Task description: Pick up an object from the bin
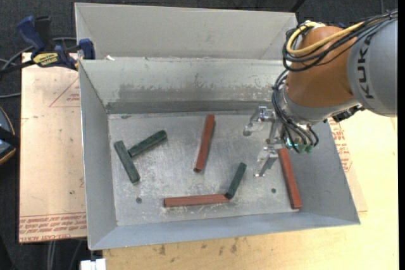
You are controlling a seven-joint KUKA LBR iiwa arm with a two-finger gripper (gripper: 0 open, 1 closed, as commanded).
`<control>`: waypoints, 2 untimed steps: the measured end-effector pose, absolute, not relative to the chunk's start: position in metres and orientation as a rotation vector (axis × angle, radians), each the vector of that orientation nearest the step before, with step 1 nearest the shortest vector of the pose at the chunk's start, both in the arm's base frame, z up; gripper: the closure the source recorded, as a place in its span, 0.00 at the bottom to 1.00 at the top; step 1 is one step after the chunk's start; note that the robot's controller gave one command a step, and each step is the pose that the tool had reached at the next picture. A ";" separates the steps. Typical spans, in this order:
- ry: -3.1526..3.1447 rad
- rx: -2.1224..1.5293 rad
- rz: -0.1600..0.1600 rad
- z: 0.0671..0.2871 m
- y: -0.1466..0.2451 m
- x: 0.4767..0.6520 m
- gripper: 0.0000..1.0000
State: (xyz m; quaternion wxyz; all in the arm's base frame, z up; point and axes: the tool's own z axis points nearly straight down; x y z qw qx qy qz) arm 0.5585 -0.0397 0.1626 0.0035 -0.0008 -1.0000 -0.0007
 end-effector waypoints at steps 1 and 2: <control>-3.143 0.000 -0.001 0.167 -0.040 0.560 0.00; -3.136 0.296 0.001 0.128 -0.023 0.540 0.00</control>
Offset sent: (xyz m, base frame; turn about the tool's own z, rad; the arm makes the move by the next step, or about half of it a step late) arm -0.0506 0.0390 -0.0926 -0.4373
